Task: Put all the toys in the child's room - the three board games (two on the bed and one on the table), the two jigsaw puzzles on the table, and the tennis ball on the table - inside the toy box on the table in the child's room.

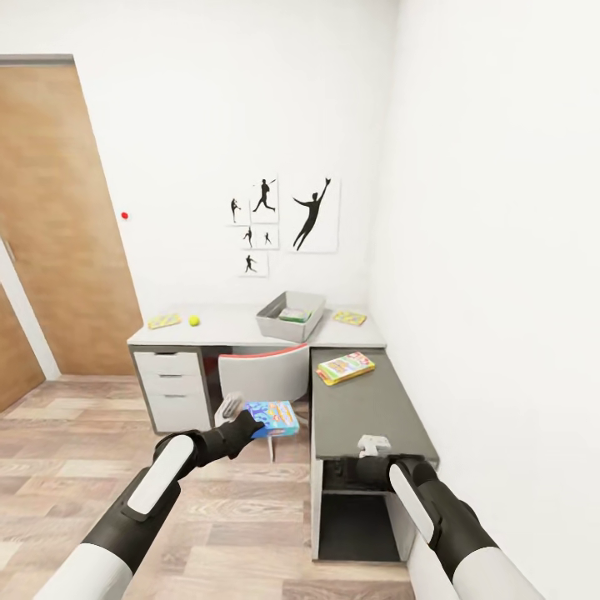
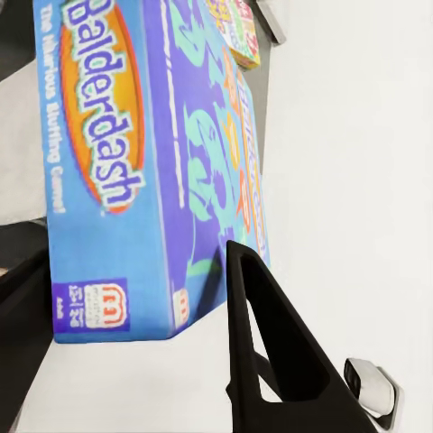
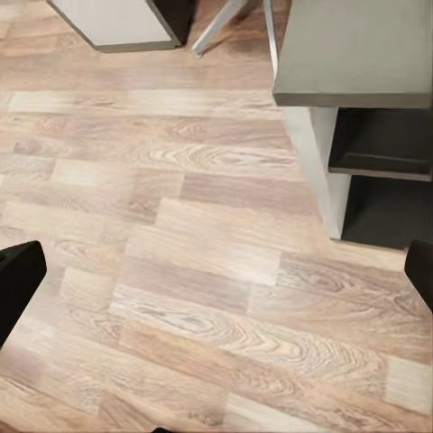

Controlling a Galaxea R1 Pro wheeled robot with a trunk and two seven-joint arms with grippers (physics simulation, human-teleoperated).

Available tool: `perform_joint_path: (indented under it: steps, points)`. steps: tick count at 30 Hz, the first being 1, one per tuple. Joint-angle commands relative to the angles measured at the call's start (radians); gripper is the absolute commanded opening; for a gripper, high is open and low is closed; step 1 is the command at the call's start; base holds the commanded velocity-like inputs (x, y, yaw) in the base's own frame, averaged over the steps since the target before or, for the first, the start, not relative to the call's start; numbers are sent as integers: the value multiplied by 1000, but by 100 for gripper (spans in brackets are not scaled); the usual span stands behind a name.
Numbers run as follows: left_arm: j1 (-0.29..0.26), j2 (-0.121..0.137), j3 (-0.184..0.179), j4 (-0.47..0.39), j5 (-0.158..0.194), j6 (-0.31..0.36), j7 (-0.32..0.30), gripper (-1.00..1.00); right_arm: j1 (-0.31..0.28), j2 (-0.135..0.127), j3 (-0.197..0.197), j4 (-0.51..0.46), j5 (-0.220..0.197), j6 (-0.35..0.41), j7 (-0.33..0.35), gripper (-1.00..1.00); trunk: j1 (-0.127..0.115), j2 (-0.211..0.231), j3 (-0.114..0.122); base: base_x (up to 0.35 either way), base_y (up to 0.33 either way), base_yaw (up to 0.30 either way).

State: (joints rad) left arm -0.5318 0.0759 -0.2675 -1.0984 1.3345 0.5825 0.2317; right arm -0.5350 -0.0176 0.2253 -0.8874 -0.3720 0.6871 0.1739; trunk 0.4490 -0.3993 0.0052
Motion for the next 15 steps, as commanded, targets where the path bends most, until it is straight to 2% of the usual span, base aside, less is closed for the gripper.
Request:
perform_joint_path:
  steps: [1, 11, 15]
  points:
    - [0, 1, -2, -2, 13, -1, 9, -100, 0, -1, 2, -1, 2, 3, 3, 100, 1, -1, 0, 336, 6, 0]
    - [0, 1, -2, -3, 14, -2, 9, -100, 0, -3, 0, 0, 3, 1, 4, 100, 1, -1, 0, 333, 3, 0]
    - [0, 1, -2, -4, 14, -2, 9, -100, 0, -3, 0, 1, 3, -1, 4, 100, 1, -1, 0, 201, 1, 0]
